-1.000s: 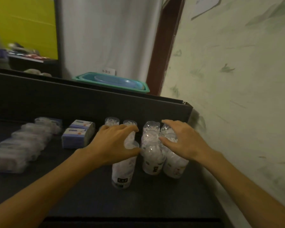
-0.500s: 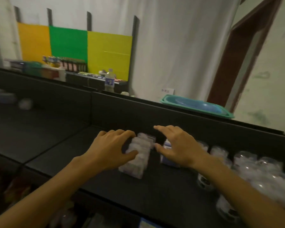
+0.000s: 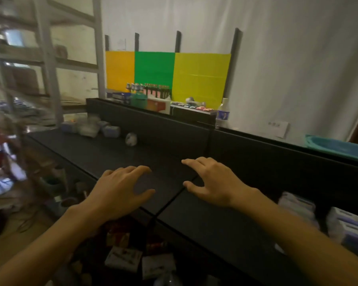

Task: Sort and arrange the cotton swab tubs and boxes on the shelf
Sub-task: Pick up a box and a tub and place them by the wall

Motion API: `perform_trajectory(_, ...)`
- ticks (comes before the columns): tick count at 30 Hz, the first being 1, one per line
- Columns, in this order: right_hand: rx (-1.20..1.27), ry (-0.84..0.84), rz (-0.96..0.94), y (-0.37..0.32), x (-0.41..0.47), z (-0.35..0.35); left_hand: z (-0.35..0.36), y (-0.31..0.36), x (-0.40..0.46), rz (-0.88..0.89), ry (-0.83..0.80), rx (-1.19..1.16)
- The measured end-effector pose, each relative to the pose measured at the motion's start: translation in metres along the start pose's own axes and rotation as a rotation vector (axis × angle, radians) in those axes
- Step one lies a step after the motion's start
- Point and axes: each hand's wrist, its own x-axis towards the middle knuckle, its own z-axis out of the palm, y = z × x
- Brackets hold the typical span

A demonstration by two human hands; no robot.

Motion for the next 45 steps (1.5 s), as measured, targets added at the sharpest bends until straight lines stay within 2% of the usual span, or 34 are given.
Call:
perform_trajectory(7,0.025,-0.049,-0.086,-0.025,0.084,0.033,0.002,-0.09,0.012,-0.106,0.026,0.006)
perform_trajectory(22,0.113,-0.138,-0.042,0.005,0.305,0.123,0.03,-0.259,0.146,-0.23,-0.033,0.024)
perform_trajectory(31,0.161,-0.217,-0.071,-0.015,0.398,0.186,0.061,-0.356,0.183,-0.27,-0.037,-0.067)
perform_trajectory(39,0.22,-0.191,0.022,-0.056,0.465,0.239,0.083,-0.451,0.212,-0.215,-0.089,-0.123)
perform_trajectory(45,0.27,-0.205,0.171,-0.087,0.519,0.265,0.087,-0.533,0.253,-0.163,-0.03,-0.167)
